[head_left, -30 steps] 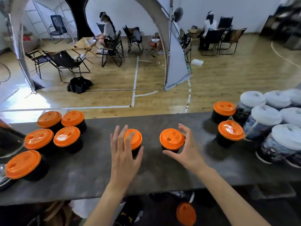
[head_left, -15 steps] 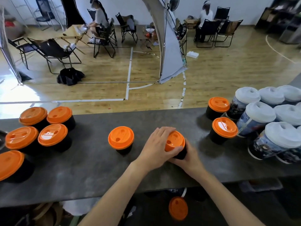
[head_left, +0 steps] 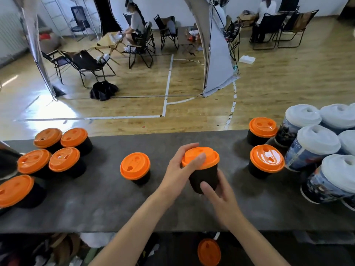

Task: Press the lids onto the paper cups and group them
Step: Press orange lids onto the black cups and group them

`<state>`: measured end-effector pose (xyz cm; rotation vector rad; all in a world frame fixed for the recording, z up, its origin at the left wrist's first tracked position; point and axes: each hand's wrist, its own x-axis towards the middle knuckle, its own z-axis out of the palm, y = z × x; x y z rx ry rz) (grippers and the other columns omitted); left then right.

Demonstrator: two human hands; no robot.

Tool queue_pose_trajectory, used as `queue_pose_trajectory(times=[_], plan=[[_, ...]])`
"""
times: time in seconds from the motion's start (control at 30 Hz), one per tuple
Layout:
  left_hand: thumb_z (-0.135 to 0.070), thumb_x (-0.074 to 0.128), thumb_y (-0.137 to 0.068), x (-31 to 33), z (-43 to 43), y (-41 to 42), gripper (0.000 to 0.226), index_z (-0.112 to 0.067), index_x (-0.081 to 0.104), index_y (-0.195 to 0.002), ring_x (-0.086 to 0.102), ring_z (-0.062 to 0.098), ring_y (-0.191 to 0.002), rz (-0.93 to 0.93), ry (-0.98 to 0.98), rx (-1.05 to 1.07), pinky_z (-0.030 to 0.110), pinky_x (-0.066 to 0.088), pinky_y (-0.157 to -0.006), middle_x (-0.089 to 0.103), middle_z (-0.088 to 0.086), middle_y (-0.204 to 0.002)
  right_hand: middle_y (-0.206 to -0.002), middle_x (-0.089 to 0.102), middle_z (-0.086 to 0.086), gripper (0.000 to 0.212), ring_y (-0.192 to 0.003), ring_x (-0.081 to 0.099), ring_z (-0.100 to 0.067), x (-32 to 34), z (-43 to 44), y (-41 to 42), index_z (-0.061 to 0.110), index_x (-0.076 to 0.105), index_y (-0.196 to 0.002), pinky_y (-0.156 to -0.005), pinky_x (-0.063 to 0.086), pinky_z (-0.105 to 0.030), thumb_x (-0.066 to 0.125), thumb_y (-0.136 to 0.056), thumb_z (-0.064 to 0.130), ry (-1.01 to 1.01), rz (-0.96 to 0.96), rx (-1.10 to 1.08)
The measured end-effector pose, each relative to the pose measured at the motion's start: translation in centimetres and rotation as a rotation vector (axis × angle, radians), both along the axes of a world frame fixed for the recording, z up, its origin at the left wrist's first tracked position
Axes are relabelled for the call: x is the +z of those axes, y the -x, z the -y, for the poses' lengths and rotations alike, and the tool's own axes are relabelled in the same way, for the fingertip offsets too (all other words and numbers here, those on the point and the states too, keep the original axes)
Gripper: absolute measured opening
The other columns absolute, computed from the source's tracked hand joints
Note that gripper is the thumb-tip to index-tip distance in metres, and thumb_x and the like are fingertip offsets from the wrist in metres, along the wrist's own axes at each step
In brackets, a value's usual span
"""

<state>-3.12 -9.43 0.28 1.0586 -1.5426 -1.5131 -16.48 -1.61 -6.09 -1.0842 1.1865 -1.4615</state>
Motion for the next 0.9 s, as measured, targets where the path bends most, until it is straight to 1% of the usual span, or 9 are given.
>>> queue_pose_trajectory(times=[0.07,0.13,0.27,0.33,0.43,0.57,0.67,0.8,0.9], plan=[[-0.059,0.074,-0.072,1.2,0.4,-0.3,0.056,-0.037,0.069,-0.123,0.067,0.011,-0.114,-0.082,-0.025,-0.066,0.022,0.053,-0.094,0.073,-0.004,-0.122,-0.137,0.066,0.005,0.059,-0.127,0.064,-0.014,1.2,0.1,0.2,0.030,0.055,-0.141,-0.095,0.055,-0.024,0.076,-0.090,0.051,0.036,0.028,0.060],[-0.052,0.076,-0.074,1.5,0.3,-0.1,0.057,-0.031,0.069,-0.126,0.069,0.015,-0.113,-0.093,0.026,-0.076,0.025,0.054,-0.094,0.074,-0.002,-0.120,-0.142,0.063,0.009,0.055,-0.133,0.059,-0.013,1.6,0.4,0.9,0.039,0.055,-0.142,-0.103,0.051,-0.024,0.075,-0.091,0.048,0.057,-0.024,0.124],[-0.047,0.084,-0.071,-1.1,-1.0,1.1,0.067,-0.029,0.061,-0.131,0.066,0.013,-0.115,0.094,0.214,-0.005,0.027,0.054,-0.094,0.070,-0.006,-0.122,-0.131,0.063,0.026,0.076,-0.126,0.059,0.000,0.8,1.8,2.8,0.044,0.049,-0.136,-0.101,0.048,-0.016,0.091,-0.073,0.040,0.082,-0.304,0.114],[-0.047,0.087,-0.073,-3.2,-1.6,1.4,0.070,-0.029,0.056,-0.133,0.064,0.016,-0.117,0.209,0.325,0.035,0.034,0.053,-0.098,0.066,-0.007,-0.125,-0.127,0.063,0.024,0.077,-0.122,0.060,-0.002,-0.3,2.5,3.4,0.050,0.049,-0.129,-0.100,0.050,-0.022,0.091,-0.065,0.045,0.090,-0.439,0.104],[-0.049,0.086,-0.077,-5.2,-1.6,1.2,0.071,-0.032,0.052,-0.136,0.061,0.016,-0.122,0.246,0.320,0.048,0.038,0.052,-0.102,0.062,-0.009,-0.129,-0.127,0.061,0.029,0.083,-0.120,0.058,0.005,-2.4,2.8,4.0,0.050,0.048,-0.130,-0.099,0.049,-0.019,0.097,-0.064,0.033,0.061,-0.479,0.127],[-0.052,0.081,-0.083,-6.5,-1.4,0.8,0.076,-0.035,0.043,-0.146,0.055,0.013,-0.132,0.265,0.287,-0.054,0.029,0.047,-0.108,0.056,-0.013,-0.138,-0.128,0.057,0.033,0.088,-0.121,0.056,0.008,-4.1,3.0,4.7,0.050,0.041,-0.131,-0.095,0.044,-0.008,0.097,-0.066,0.031,0.039,-0.477,0.130],[-0.053,0.078,-0.085,-7.2,-1.7,1.0,0.075,-0.036,0.040,-0.148,0.053,0.011,-0.134,0.264,0.299,-0.032,0.020,0.043,-0.107,0.054,-0.017,-0.140,-0.135,0.057,0.019,0.087,-0.126,0.054,-0.001,-4.4,3.1,4.6,0.050,0.039,-0.133,-0.102,0.046,-0.021,0.094,-0.067,0.042,0.018,-0.486,0.144],[-0.066,0.054,-0.096,-7.7,-1.8,1.0,0.060,-0.041,0.044,-0.149,0.050,0.006,-0.137,0.121,0.161,0.024,0.016,0.040,-0.108,0.055,-0.018,-0.144,-0.130,0.059,0.014,0.083,-0.121,0.056,0.003,-4.5,3.4,4.6,0.028,0.050,-0.135,-0.098,0.042,-0.011,0.097,-0.067,0.037,0.063,-0.488,0.111],[-0.048,0.034,-0.108,-8.0,-1.4,2.0,0.041,-0.036,0.058,-0.140,0.058,0.007,-0.130,0.006,0.061,0.224,0.017,0.043,-0.105,0.066,-0.009,-0.135,-0.128,0.062,0.011,0.084,-0.120,0.057,0.003,-4.8,3.6,4.6,0.020,0.054,-0.135,-0.098,0.040,-0.009,0.100,-0.064,0.030,0.068,-0.483,0.086]])
